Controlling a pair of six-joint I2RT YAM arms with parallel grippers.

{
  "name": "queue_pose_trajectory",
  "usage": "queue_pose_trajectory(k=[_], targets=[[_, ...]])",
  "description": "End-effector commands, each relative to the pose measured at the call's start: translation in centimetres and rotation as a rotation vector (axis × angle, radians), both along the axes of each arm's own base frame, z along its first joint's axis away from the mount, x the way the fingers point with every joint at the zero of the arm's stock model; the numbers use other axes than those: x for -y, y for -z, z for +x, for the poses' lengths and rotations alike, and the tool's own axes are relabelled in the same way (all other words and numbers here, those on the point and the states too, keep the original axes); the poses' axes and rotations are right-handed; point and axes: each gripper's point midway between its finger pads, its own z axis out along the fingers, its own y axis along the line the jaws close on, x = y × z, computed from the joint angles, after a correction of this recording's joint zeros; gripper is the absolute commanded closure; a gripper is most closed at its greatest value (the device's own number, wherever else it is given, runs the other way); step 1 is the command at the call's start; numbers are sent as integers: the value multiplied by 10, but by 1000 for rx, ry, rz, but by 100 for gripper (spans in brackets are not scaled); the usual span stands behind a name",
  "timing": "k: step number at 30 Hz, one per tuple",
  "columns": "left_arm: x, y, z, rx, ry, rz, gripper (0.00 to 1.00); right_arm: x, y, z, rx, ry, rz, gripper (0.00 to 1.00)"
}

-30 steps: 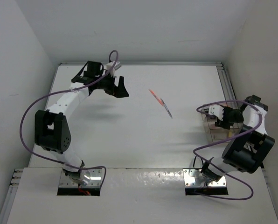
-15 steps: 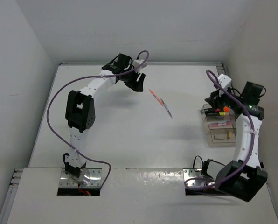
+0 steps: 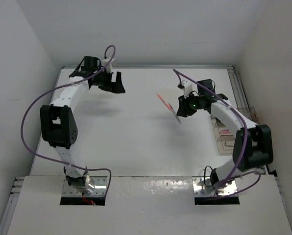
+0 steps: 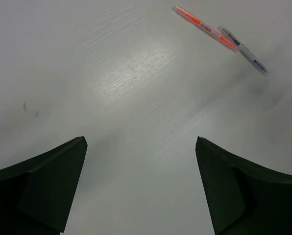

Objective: Sort the stationery into containers
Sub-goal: Pick up the pen from the center of the board.

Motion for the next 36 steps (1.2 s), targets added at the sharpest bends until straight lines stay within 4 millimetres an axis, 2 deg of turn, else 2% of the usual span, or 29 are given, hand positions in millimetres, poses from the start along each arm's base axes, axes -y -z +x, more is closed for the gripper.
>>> queue_pose_trajectory(k=[1,3,4,10,11,17,21,23,25,29,36], targets=[[-11,-30,-16,55,-2,-37,0,-3,-3,32,47,28,-92,71],[-18,-24,-22,39,-12,-40,0,-8,4,36,47,0,-125,71],[-22,-23,-24,35,-18,-44,0,-10,15,39,38,-14,-158,72],[-30,-14,-34,13,-26,-40,0,-18,25,64,68,-63,-239,78],[-30,-14,-35,11,-26,-39,0,-15,34,67,54,-60,-257,78],[-35,-3,-33,-10,-35,-38,0,-7,40,97,63,12,-270,80],[-35,3,-33,-27,-40,-44,0,-13,39,115,58,42,-251,80],[-38,5,-32,-30,-46,-41,0,-16,47,118,36,49,-247,79],[-38,7,-32,-34,-49,-39,0,-18,46,124,35,53,-243,78],[-43,14,-33,-50,-58,-39,0,-23,52,130,20,53,-240,71],[-45,17,-33,-62,-66,-45,0,-24,69,141,8,62,-266,70]])
